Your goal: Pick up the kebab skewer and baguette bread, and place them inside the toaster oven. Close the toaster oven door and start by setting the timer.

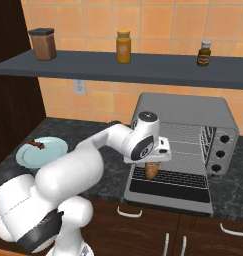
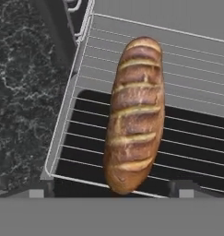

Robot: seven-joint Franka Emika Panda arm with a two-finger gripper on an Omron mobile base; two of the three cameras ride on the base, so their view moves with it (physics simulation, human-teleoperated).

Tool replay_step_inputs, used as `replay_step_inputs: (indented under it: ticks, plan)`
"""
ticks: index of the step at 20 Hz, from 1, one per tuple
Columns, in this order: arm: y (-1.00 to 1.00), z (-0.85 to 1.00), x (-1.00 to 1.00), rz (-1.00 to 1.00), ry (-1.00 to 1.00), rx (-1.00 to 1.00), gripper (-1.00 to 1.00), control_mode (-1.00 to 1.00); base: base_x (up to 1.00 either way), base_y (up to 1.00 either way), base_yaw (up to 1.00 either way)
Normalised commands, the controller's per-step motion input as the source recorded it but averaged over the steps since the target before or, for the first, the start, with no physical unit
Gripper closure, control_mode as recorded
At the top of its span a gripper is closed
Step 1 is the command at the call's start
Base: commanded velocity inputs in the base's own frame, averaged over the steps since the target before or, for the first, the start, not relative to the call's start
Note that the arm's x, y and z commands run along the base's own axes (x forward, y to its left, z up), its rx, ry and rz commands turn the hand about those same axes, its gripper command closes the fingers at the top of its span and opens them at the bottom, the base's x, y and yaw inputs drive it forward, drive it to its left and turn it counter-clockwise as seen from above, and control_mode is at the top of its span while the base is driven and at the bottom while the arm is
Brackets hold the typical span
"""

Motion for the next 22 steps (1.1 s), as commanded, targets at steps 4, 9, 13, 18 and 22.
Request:
replay_step_inputs:
  ticks: [4,9,13,18,22]
  plan:
    - [0.91,0.44,-0.77,0.0,0.0,0.0,-1.0,-1.0,0.0,0.0,0.0]
    - [1.0,0.39,-0.6,0.06,0.0,0.0,-1.0,-1.0,0.0,0.0,0.0]
    - [1.0,0.2,-0.24,0.24,0.0,-0.01,-1.0,-1.0,0.0,0.0,0.0]
    - [1.0,0.04,0.07,0.3,0.02,0.0,-1.0,-1.0,0.0,0.0,0.0]
    - [1.0,0.0,0.5,0.32,0.0,0.0,-1.0,-1.0,0.0,0.0,0.0]
